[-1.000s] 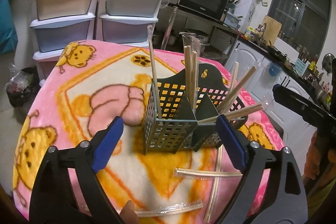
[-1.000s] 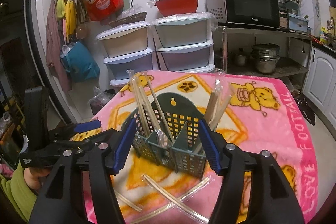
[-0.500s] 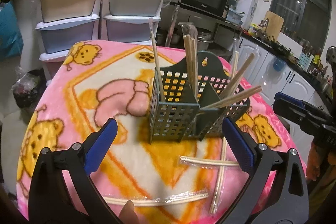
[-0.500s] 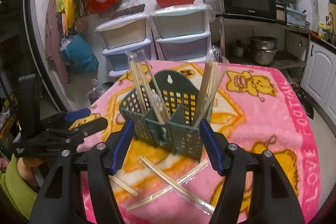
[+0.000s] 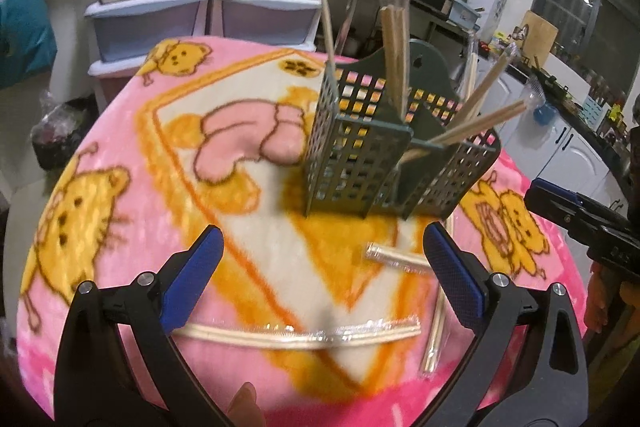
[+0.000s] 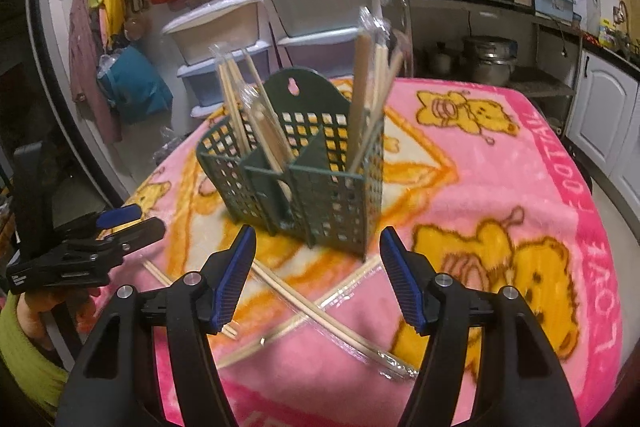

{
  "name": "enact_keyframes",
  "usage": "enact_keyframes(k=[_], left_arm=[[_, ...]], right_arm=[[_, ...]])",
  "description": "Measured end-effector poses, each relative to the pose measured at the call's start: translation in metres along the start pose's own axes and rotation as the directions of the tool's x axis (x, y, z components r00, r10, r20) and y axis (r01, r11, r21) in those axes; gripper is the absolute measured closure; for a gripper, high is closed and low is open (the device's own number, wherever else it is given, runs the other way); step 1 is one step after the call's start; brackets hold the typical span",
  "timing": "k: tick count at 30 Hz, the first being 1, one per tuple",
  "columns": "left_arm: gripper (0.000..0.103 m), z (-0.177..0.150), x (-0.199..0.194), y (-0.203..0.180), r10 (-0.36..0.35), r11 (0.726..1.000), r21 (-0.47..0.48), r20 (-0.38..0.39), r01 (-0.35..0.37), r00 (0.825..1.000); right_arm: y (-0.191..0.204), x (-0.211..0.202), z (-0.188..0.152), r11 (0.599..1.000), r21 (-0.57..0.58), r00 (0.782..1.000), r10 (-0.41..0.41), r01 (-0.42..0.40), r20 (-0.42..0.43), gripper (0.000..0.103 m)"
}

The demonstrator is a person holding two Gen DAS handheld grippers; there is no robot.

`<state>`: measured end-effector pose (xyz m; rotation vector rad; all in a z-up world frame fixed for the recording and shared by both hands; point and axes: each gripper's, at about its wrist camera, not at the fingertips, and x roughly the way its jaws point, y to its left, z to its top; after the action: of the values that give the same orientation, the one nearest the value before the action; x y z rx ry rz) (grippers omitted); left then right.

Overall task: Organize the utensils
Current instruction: 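Withdraw the right tool toward the last chopsticks on the blanket while the left tool follows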

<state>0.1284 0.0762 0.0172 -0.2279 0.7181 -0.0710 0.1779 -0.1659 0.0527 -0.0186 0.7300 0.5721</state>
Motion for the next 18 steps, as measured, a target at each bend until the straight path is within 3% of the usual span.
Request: enact_keyframes(k=[18], left_arm=[[0.011,-0.044,0.004,0.04,0.052,0.994,-0.095,-0.1,-0.062,0.994]], right_arm=[[-0.026,0.053,-0.022,0.996,0.076,0.994,-0.029,0.037,-0.107,0.042]])
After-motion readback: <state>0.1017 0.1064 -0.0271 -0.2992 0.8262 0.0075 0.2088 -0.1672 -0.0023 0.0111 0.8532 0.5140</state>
